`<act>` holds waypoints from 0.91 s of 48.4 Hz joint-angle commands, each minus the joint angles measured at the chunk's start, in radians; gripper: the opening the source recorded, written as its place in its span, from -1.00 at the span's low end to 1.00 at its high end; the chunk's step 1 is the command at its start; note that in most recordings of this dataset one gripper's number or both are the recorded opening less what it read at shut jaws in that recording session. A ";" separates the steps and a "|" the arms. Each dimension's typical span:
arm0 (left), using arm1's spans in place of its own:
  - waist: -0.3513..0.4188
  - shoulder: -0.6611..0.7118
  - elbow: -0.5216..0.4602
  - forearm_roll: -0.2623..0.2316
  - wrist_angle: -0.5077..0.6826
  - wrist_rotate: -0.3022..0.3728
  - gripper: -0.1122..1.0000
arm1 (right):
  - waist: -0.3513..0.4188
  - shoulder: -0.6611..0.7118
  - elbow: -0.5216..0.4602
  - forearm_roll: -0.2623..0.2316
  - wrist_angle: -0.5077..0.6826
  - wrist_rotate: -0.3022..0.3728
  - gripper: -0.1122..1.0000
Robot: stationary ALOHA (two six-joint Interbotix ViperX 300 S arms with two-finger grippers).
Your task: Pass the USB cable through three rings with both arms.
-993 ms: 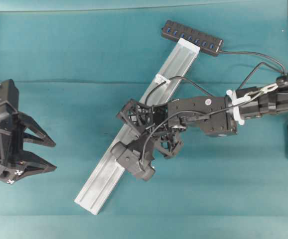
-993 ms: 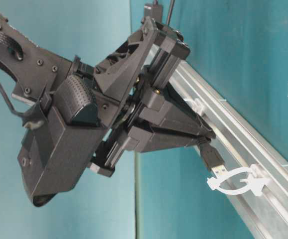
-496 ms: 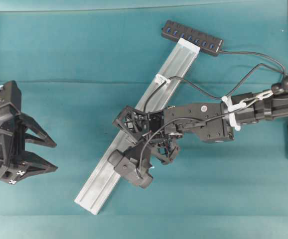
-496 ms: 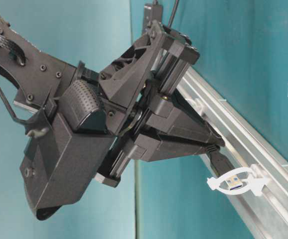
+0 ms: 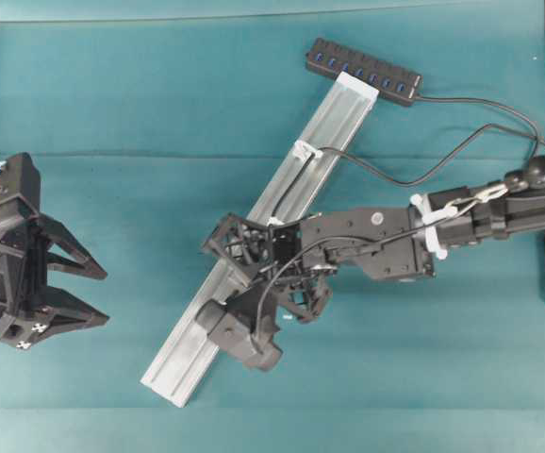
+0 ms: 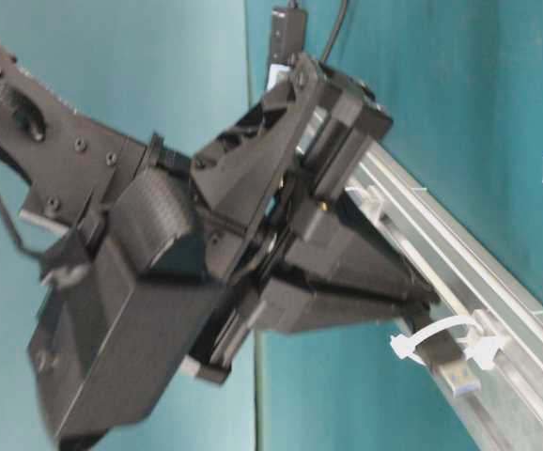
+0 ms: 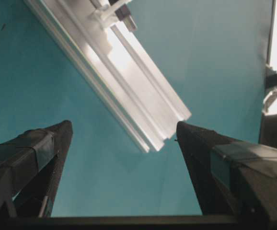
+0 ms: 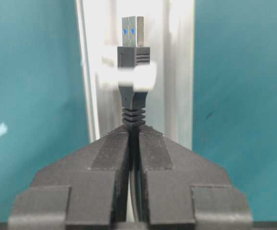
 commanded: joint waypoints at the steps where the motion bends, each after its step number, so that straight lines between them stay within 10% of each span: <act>1: -0.002 0.002 -0.009 0.003 -0.021 0.002 0.90 | 0.018 0.014 -0.025 0.006 -0.011 -0.008 -0.71; 28: -0.002 0.032 -0.009 0.005 -0.167 0.000 0.90 | 0.046 0.031 -0.044 0.061 -0.009 0.018 -0.71; 44: -0.002 0.321 -0.020 0.003 -0.411 -0.025 0.90 | 0.034 0.029 -0.044 0.064 -0.006 0.023 -0.71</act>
